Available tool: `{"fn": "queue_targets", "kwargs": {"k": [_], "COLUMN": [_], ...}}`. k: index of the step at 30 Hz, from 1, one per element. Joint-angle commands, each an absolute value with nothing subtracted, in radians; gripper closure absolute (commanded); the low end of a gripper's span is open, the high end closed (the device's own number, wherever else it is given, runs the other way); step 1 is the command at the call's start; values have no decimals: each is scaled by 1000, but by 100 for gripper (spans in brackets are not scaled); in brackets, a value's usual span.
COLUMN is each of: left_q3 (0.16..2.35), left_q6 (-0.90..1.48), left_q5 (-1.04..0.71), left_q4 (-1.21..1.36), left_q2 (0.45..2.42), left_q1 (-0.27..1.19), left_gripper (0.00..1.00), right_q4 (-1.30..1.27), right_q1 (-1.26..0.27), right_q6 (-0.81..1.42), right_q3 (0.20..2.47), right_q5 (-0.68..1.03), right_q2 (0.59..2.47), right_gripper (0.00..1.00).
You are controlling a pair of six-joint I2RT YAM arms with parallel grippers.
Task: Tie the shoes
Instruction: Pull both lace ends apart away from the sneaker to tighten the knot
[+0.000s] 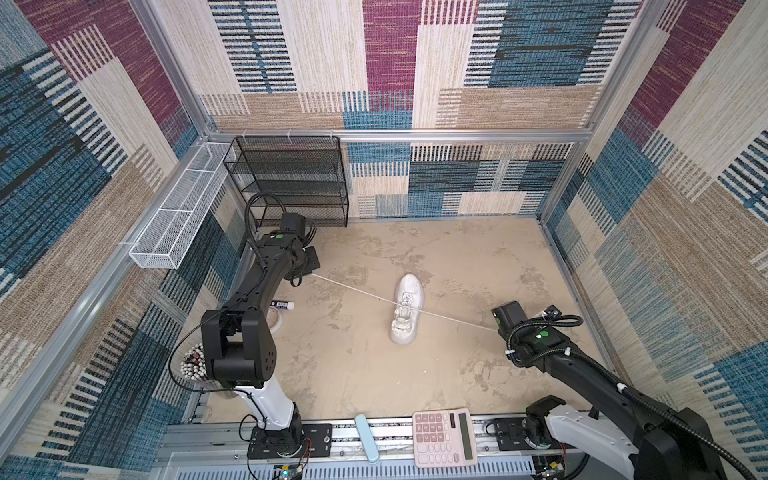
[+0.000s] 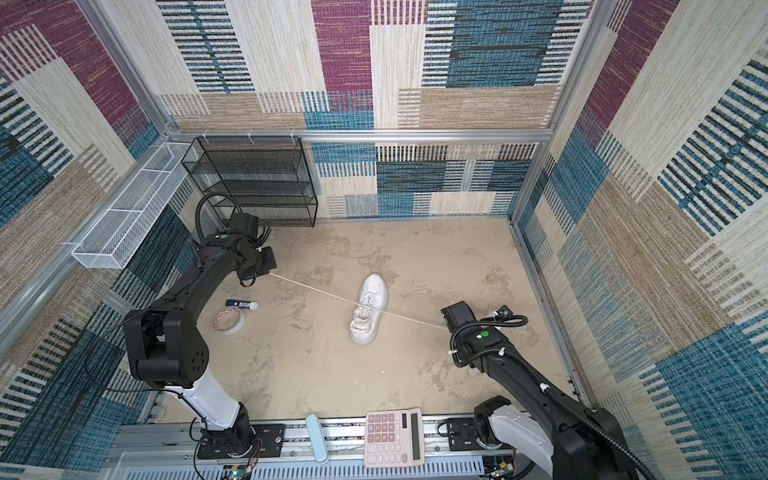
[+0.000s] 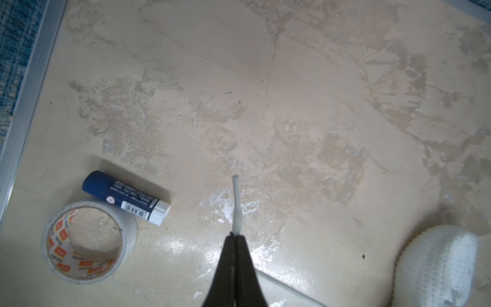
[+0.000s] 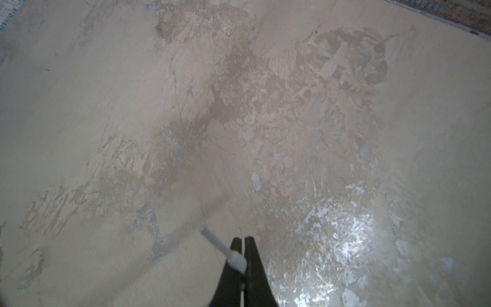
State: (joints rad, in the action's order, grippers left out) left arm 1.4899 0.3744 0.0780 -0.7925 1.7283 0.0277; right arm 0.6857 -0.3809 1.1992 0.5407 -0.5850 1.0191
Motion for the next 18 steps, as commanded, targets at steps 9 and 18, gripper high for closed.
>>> {"fn": "queue_targets", "kwargs": {"k": [9,18], "left_q3": [1416,1354], "left_q6": [375,383], "left_q5": [67,72], "left_q4": [-732,-710], "left_q2": [1738,1725], "left_q1": [-12,-54], "left_gripper": [100,100], "right_q4": [625,610], "right_q1": [-281,-226], "right_q6": [1101,1110], "right_q3": [526,475], "right_q5": [-618,-563], "right_q2": [1072,1063], "right_gripper": [100,100]}}
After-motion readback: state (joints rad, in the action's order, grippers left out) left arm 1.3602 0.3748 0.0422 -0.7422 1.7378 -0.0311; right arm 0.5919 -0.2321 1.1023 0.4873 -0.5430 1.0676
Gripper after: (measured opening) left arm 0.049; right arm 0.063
